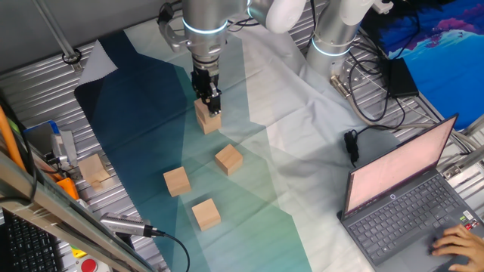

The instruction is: Stack the blocks in a vertical line of five

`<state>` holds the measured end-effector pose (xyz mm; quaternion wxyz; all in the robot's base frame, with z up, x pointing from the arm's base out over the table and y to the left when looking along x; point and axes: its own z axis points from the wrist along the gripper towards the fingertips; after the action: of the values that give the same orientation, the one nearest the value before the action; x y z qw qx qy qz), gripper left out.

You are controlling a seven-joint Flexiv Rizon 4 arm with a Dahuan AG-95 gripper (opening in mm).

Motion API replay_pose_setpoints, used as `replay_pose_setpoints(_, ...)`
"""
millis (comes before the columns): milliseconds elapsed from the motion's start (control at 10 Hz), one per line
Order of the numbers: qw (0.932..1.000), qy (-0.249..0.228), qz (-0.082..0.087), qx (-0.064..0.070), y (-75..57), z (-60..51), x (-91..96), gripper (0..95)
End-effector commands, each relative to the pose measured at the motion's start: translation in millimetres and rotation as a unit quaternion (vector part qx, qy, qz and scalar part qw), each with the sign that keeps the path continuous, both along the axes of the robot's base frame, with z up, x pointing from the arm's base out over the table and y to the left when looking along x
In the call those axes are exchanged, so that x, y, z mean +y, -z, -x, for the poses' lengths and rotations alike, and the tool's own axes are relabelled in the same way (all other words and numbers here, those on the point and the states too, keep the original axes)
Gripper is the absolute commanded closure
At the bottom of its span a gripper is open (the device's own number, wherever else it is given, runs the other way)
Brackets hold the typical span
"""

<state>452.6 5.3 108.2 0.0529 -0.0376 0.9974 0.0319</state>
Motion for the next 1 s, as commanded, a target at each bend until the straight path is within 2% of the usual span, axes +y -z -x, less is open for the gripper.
replay_pose_setpoints(100,0.9999,-0.009,-0.001,0.014,-26.2,-8.1,0.6,19.0)
replay_pose_setpoints(300,0.9997,-0.012,-0.001,0.021,-43.4,-22.1,4.7,19.0)
replay_pose_setpoints(400,0.9996,-0.005,-0.001,0.027,-47.6,-29.3,10.0,57.0)
replay_pose_setpoints(500,0.9993,0.004,-0.001,0.037,-53.2,-40.1,18.3,76.0)
replay_pose_setpoints(600,0.999,0.011,0.001,0.044,-55.9,-48.5,24.2,76.0)
replay_pose_setpoints(700,0.9986,0.017,0.0,0.05,-56.9,-61.6,32.1,95.0)
replay_pose_setpoints(1000,0.9982,0.023,0.001,0.056,-51.8,-88.9,46.7,95.0)
